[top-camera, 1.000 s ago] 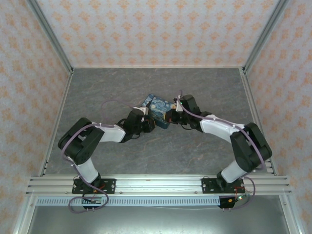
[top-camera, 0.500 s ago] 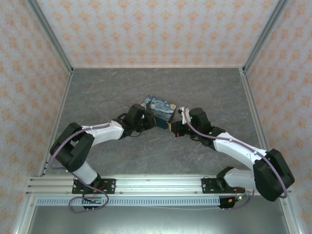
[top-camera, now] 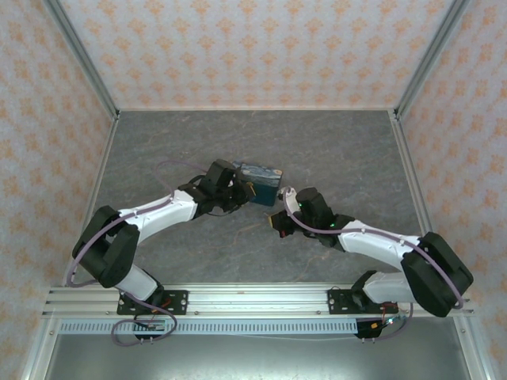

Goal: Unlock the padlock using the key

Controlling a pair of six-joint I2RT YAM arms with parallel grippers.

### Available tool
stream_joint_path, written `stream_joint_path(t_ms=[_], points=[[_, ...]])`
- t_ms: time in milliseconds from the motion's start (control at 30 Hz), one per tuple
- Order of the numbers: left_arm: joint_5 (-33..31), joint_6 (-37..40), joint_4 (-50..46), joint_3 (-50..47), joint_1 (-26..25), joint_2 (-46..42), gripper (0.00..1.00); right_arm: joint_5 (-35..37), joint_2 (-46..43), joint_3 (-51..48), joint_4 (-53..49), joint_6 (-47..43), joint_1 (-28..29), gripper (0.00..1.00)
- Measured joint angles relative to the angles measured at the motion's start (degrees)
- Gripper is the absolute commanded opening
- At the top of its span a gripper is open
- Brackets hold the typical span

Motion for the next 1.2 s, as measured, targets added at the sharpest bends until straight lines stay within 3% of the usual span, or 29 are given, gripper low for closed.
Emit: stream_joint_path(t_ms=[333,1200], points=[[1.97,-4.52,-2.08,0.37,0.00,-0.76,0.20,-0.07,3.98,0.68,4.63,-1.22,0.22,0.00],[3.43,-5.01,-3.87,1.53,0.00,-0.81,0.20,-0.28,10.16,2.21,14.99,-0.09,0.22,0.00]])
